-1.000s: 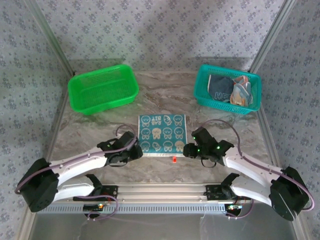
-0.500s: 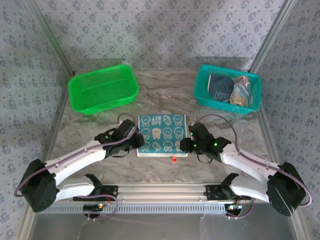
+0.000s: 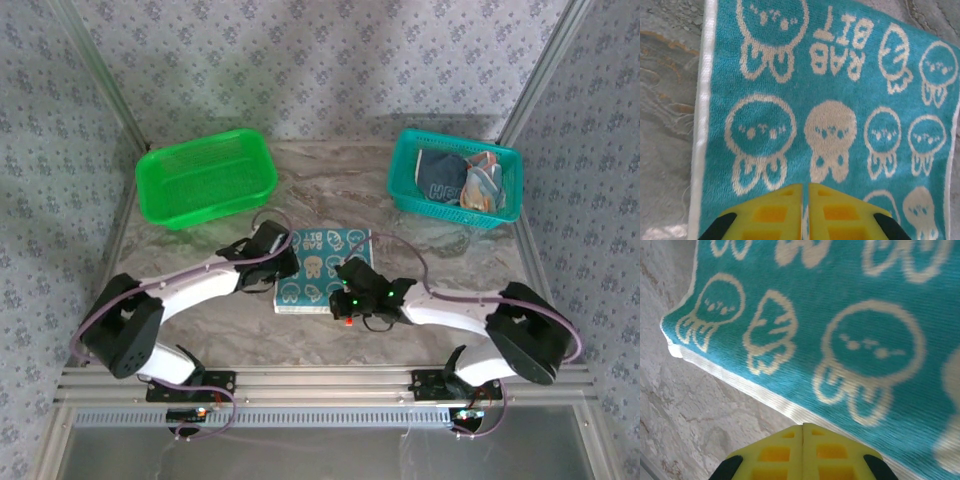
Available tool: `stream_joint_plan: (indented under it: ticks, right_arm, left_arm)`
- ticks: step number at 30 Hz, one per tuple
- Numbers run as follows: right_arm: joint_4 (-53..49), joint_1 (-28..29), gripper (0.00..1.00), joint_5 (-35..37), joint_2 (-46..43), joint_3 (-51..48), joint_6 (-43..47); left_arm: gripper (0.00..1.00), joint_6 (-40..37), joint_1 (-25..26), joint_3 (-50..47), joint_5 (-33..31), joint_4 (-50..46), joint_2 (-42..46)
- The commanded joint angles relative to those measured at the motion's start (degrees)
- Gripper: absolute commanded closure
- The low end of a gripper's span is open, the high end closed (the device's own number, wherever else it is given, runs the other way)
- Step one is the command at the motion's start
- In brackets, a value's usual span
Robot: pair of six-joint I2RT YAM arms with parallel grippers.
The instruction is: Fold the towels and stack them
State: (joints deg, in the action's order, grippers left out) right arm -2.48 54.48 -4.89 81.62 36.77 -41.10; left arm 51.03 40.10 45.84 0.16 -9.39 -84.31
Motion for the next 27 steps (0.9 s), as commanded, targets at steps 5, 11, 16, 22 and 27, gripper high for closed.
stream_joint_plan:
  ticks: [5,11,16,22,27]
  right_arm:
    - [6.9,1.1,1.00,0.0,8.3,5.2,0.0]
    - [7.4,1.3,1.00,3.0,12.7,5.5,2.0]
    - [8.4,1.7,1.00,3.3,14.0,2.9,2.2]
    - [7.8,2.0,1.00,2.5,13.9,2.5,3.0]
    - [6.6,2.2,1.00,1.4,13.2,1.5,3.4]
  left_arm:
    - [0.91,-1.1,-0.9,6.0,0.0,2.6,-5.6]
    - [0.90,-0.4,-0.9,8.6,0.5,4.0,-10.7]
    - [0.91,-0.4,-0.9,11.5,-0.8,4.8,-15.9]
    - [0.94,-1.3,-2.6,15.4,-4.2,3.7,-22.8]
    - [0.97,-3.9,-5.6,18.2,-6.3,2.2,-26.2]
